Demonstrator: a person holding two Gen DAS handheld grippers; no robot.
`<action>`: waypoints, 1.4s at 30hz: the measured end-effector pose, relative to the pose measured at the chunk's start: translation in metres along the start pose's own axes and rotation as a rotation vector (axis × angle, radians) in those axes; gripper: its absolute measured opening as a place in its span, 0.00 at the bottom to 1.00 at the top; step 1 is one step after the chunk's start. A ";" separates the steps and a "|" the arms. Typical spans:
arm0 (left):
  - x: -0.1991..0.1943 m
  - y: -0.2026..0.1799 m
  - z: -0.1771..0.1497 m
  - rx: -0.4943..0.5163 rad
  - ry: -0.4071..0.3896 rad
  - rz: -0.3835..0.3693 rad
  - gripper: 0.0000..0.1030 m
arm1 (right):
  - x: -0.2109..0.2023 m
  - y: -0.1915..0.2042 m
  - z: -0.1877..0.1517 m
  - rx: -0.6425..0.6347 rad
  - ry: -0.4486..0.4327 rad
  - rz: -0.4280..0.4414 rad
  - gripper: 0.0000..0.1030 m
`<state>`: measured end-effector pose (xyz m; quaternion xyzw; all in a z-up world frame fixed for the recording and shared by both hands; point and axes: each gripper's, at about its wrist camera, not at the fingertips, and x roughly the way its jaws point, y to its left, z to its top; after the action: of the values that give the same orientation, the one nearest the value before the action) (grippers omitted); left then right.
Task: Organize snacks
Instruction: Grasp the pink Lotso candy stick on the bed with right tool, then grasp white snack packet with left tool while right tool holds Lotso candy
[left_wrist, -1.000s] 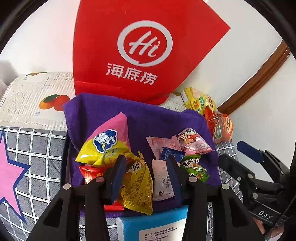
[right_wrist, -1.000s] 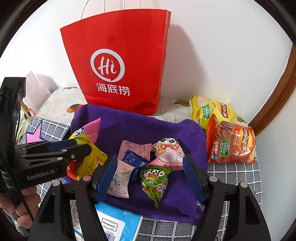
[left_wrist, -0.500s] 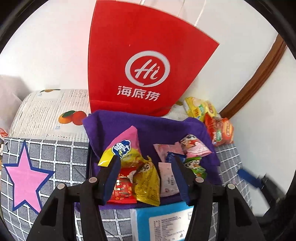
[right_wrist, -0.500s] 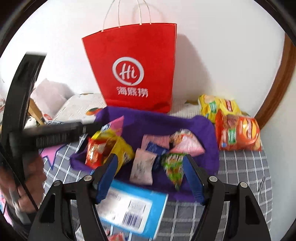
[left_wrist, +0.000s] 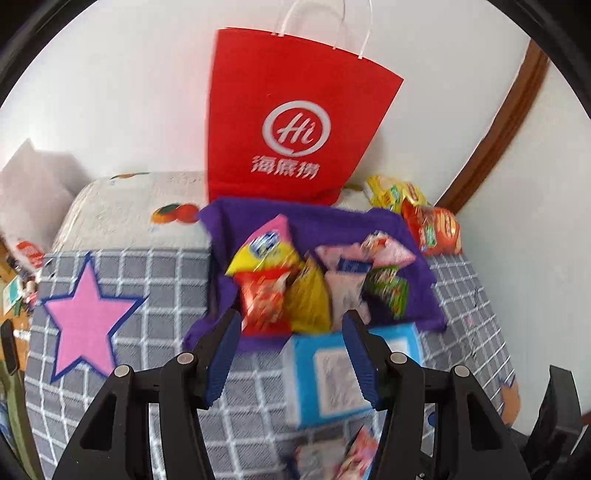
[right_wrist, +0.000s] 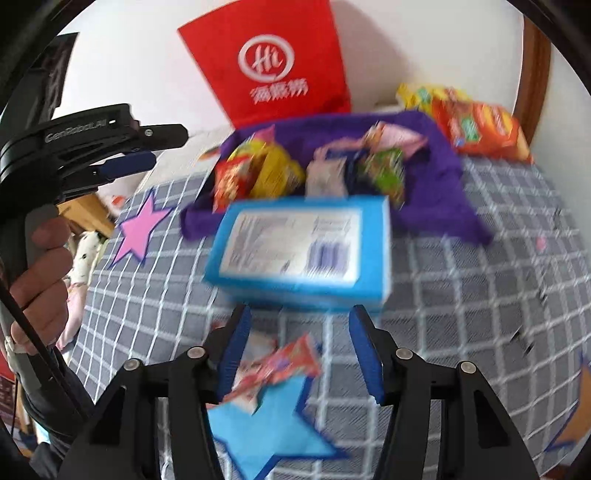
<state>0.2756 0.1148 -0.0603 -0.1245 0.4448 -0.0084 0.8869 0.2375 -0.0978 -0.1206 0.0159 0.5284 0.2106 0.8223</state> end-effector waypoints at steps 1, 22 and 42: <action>-0.005 0.005 -0.008 0.002 -0.003 0.006 0.53 | 0.003 0.004 -0.008 0.004 0.013 0.005 0.56; -0.031 0.075 -0.118 0.015 0.029 0.008 0.53 | 0.054 0.022 -0.056 0.164 0.156 -0.089 0.59; 0.003 0.031 -0.139 0.098 0.097 -0.060 0.53 | 0.044 -0.002 -0.078 0.008 -0.052 -0.196 0.20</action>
<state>0.1642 0.1144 -0.1490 -0.0937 0.4825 -0.0629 0.8686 0.1852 -0.0989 -0.1929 -0.0270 0.5066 0.1263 0.8524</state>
